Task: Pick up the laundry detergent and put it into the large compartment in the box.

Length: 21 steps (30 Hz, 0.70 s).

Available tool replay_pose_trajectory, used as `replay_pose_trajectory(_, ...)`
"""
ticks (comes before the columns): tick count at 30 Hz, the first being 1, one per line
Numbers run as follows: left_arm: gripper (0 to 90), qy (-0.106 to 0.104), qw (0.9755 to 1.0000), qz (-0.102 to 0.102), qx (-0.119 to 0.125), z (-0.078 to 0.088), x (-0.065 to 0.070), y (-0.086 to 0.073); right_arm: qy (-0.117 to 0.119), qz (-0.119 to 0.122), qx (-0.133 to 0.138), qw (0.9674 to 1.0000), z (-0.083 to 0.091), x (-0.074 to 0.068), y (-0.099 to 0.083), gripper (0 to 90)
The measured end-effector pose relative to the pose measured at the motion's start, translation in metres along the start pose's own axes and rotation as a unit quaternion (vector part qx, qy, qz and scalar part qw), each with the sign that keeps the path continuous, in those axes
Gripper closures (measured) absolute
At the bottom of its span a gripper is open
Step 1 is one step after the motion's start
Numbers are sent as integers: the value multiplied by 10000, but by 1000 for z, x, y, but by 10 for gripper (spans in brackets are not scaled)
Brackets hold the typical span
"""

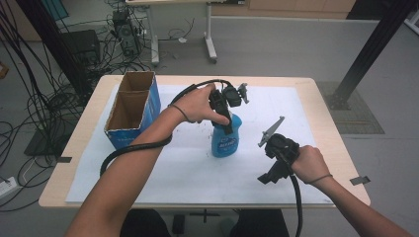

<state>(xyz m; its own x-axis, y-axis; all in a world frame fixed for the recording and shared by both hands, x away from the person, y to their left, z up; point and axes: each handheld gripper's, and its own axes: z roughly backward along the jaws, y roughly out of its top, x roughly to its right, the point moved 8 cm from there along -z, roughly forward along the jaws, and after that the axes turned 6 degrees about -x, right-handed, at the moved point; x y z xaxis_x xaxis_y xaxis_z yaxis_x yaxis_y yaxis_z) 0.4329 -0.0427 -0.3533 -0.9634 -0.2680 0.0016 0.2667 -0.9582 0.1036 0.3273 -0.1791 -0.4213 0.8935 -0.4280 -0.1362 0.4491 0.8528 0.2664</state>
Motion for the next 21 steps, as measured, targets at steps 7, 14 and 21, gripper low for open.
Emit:
replay_pose_trajectory(7, 374, 1, 10000, 36, -10, 0, 1, 0, -5, -10, 10, 10000, 0, 0, 0, 35)
replay_pose_trajectory(14, 374, 3, 10000, 10, -9, 0, 0, 0, 5, -23, 21, 10000, 0, 0, 0, 35)
replay_pose_trajectory(21, 376, 0, 10000, 32, 16, 0, 0, -1, -24, -43, 34, 10000, 2, 1, -1, 35)
